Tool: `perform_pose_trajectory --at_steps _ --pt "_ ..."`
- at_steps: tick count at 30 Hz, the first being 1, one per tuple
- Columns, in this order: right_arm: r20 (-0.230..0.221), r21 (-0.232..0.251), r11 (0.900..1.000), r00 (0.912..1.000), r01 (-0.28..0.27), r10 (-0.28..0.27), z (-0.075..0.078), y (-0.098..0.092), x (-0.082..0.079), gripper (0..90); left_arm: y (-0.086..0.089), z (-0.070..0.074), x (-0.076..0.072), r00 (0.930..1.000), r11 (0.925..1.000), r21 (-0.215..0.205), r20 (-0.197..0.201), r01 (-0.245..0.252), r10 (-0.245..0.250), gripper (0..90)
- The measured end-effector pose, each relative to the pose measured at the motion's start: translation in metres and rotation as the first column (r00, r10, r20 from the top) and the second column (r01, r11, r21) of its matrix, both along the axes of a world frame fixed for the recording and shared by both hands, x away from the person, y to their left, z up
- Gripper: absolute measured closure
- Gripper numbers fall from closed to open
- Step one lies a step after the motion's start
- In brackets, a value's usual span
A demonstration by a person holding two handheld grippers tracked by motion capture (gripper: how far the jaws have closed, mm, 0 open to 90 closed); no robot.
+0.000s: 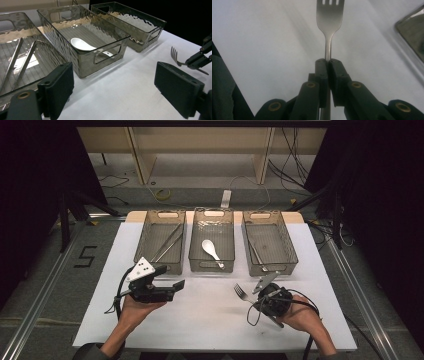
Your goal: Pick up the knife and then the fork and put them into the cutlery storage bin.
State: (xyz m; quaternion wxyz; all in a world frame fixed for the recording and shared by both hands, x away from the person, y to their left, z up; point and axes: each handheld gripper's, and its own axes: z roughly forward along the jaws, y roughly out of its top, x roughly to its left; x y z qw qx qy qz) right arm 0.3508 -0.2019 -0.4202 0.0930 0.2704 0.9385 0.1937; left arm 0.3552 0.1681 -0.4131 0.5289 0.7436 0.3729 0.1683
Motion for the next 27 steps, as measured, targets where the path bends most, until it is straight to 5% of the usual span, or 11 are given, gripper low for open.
perform_pose_trajectory --at_steps 11,16,20,27 --pt "0.058 0.089 0.992 0.9934 0.093 -0.099 0.029 -0.023 0.03 85.7 0.0 0.0 0.001 1.0 1.0 -0.009 -0.001 -0.003 0.003 15.5" --pt "0.081 0.125 0.982 0.9851 0.141 -0.152 0.038 -0.03 0.045 85.7 0.001 0.0 0.001 1.0 1.0 -0.008 0.002 -0.004 0.004 15.5" --pt "0.133 0.111 0.977 0.9717 0.181 -0.195 0.045 -0.031 0.054 85.7 0.001 0.0 0.001 1.0 0.9999 -0.011 0.0 -0.006 0.006 15.5" --pt "0.145 0.15 0.97 0.9667 0.189 -0.211 0.06 -0.032 0.068 85.7 0.0 0.0 0.0 1.0 1.0 -0.008 0.003 -0.002 0.003 15.5"
